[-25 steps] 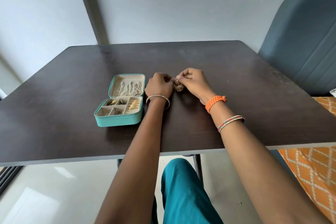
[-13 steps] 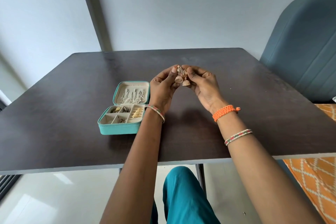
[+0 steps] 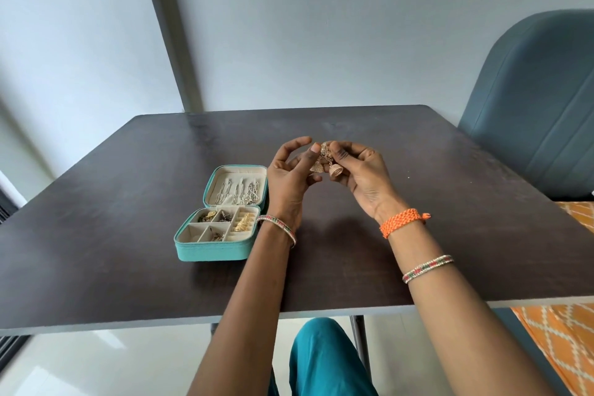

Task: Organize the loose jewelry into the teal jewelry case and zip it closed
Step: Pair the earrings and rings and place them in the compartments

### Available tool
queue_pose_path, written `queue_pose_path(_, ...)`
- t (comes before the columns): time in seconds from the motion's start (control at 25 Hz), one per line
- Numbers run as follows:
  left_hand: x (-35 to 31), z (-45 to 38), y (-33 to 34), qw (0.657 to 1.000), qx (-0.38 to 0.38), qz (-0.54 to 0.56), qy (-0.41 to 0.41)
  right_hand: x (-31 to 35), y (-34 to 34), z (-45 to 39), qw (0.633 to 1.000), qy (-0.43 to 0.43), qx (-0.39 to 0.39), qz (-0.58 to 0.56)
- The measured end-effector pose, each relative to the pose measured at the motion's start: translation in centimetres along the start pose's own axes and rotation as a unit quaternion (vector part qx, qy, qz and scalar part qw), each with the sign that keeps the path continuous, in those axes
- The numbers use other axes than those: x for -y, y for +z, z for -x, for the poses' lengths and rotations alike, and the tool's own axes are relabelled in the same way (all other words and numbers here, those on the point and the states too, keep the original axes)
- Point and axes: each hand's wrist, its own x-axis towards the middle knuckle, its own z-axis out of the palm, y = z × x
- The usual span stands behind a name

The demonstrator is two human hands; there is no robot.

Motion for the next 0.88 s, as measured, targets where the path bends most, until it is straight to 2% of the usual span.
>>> queue_pose_path(0.16,-0.9,1.9,0.5,1.000,-0.008,0.001,0.011,1.9,0.3,1.9,0.998,-0.031,-0.002,0.056)
queue_pose_path(0.4,-4.5,5.3,1.5,0.996,-0.032,0.074,0.045,6.0,2.5,5.6,0.987,-0.106,0.079,0.088)
queue_pose_path(0.64,-6.8,8.2,0.8,0.995,-0.017,0.094,0.036,6.7,4.0,7.9,0.981,-0.129,0.098,0.106)
queue_pose_path(0.76,-7.0,8.7,0.4,0.993,-0.027,0.116,0.000,6.2,4.5,8.4,0.983,-0.120,0.093,0.104)
queue_pose_path(0.88,-7.0,8.9,-0.1,0.974,-0.043,0.192,-0.110,6.2,4.5,8.6,0.992,-0.079,0.077,0.066)
